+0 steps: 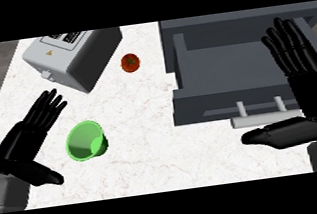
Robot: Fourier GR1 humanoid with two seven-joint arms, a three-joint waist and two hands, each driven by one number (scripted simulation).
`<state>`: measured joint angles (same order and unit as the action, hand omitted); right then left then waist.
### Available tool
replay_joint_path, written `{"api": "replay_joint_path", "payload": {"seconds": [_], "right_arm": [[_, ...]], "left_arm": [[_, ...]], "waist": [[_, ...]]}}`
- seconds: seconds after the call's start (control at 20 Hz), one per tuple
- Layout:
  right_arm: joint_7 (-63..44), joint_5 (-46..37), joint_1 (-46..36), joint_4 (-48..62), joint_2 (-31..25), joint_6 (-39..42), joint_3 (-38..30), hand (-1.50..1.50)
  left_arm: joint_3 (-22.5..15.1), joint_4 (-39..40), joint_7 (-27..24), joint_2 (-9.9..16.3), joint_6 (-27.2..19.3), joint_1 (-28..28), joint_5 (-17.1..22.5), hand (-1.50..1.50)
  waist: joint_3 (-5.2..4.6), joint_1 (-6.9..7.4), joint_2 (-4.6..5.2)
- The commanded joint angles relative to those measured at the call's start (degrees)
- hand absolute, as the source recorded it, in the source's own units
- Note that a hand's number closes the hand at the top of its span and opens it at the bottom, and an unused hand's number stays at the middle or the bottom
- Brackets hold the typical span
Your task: Pick up the cup, place it into the drawer and close the drawer
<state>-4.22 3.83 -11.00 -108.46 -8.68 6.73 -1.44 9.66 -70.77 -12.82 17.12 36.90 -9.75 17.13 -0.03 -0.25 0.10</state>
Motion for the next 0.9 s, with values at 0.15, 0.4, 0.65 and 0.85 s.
{"api": "replay_joint_path", "payload": {"seconds": [0.15,0.4,0.65,0.85], "right_arm": [[0.7,-0.1,-0.6,0.0,-0.3,0.5,-1.4,-1.50],[2.3,2.6,-3.0,4.8,-2.4,3.5,-4.9,-1.50],[0.4,-0.3,-6.3,4.8,0.1,0.0,-2.3,-1.50],[-3.8,1.3,-7.2,1.3,-0.6,0.3,-2.3,-1.50]], "left_arm": [[-0.1,19.3,-15.2,0.3,-1.2,-4.9,-12.3,-1.50],[-0.7,32.1,-25.8,1.5,-2.0,-8.8,-17.7,-1.50],[-1.6,45.6,-35.2,3.5,-3.2,-13.2,-22.0,-1.50],[-3.1,50.8,-39.8,1.5,-5.6,-14.5,-24.1,-1.50]], "waist": [[-0.02,-0.22,0.04],[-0.02,-0.16,0.08],[-0.10,-0.55,0.34],[-0.16,-0.98,0.38]]}}
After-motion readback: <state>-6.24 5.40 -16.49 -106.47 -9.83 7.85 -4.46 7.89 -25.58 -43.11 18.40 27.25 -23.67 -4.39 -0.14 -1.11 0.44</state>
